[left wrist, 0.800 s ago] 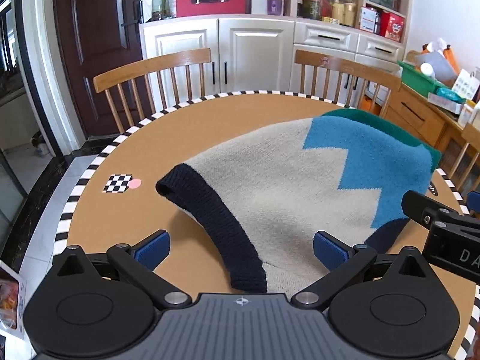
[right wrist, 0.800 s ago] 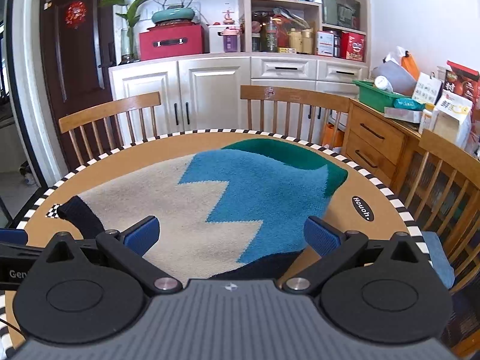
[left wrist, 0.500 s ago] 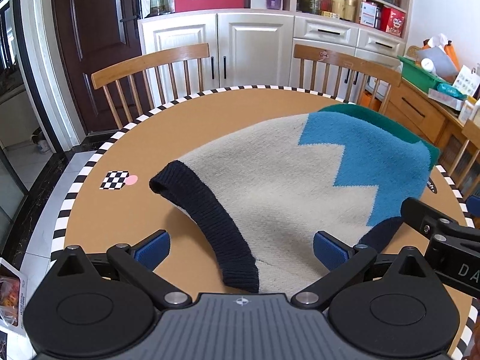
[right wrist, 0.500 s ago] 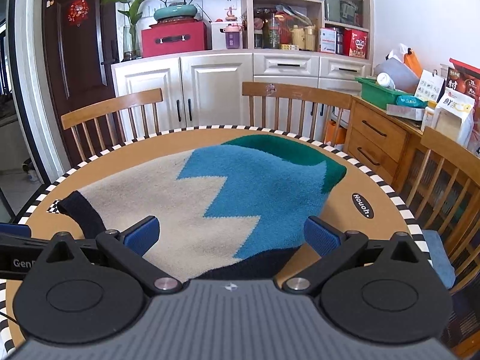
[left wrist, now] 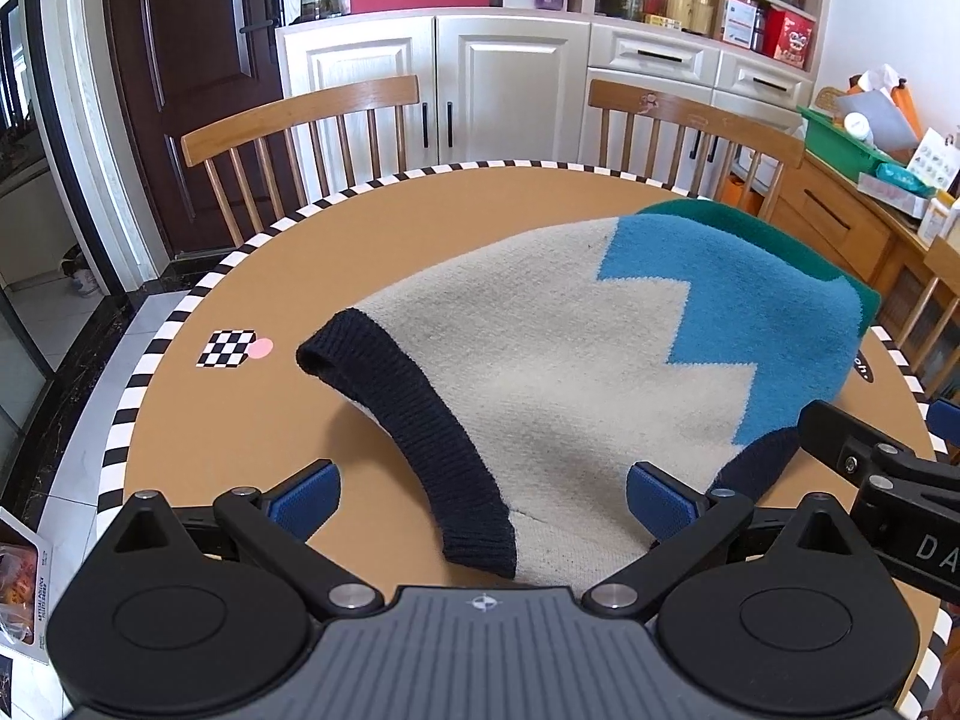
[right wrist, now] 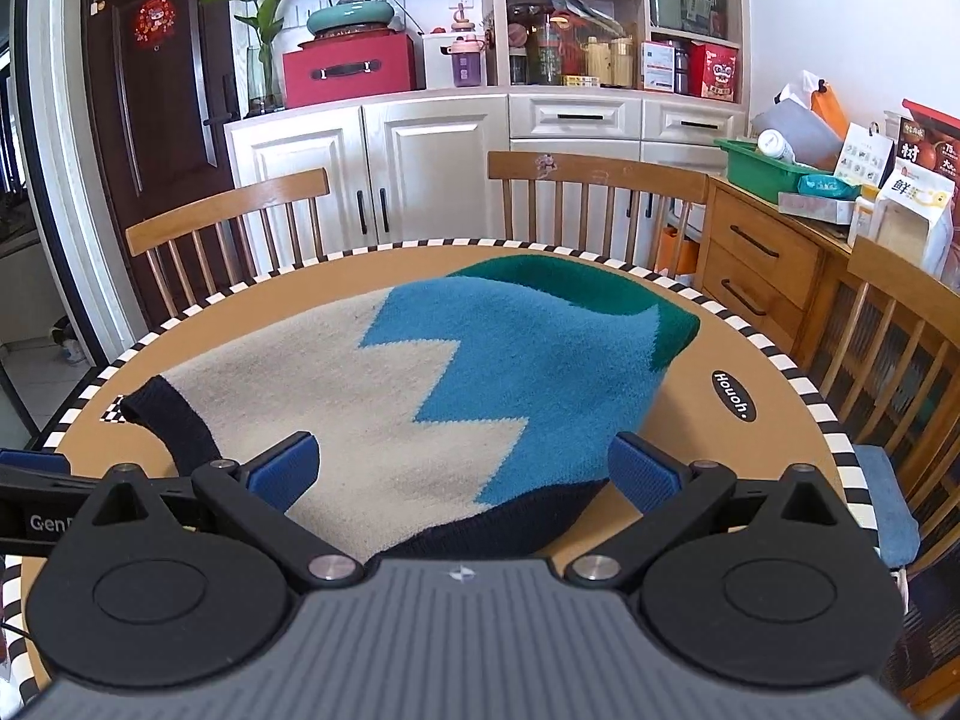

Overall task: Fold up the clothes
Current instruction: 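Move both grippers toward the navy ribbed hem of the cardigan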

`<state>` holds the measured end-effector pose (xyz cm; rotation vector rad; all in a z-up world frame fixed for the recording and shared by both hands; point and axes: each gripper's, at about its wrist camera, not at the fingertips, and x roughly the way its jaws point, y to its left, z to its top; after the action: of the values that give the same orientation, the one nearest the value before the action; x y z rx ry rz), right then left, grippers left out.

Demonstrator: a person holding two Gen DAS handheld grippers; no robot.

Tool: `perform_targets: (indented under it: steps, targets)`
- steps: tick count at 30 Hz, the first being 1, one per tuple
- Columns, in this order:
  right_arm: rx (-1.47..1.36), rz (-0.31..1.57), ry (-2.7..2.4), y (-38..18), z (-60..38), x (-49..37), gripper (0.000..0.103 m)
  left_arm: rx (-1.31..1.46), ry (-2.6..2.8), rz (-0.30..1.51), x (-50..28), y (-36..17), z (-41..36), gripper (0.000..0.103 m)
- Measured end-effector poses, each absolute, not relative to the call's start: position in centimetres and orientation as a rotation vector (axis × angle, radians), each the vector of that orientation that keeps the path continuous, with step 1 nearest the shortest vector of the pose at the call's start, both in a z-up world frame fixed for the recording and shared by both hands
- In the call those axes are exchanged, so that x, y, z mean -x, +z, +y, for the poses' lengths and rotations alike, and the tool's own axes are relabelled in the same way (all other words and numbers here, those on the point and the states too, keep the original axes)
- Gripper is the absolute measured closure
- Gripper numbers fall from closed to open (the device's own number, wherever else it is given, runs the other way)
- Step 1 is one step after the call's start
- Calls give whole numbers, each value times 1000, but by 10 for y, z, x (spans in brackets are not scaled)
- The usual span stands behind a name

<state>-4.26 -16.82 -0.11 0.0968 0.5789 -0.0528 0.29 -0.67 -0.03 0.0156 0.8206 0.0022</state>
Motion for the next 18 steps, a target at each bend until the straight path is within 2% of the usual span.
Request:
perform_targets:
  steps: [18]
  targets:
    - [-103, 594, -38, -4, -169, 44, 0, -8, 4, 844, -7, -5, -7, 1]
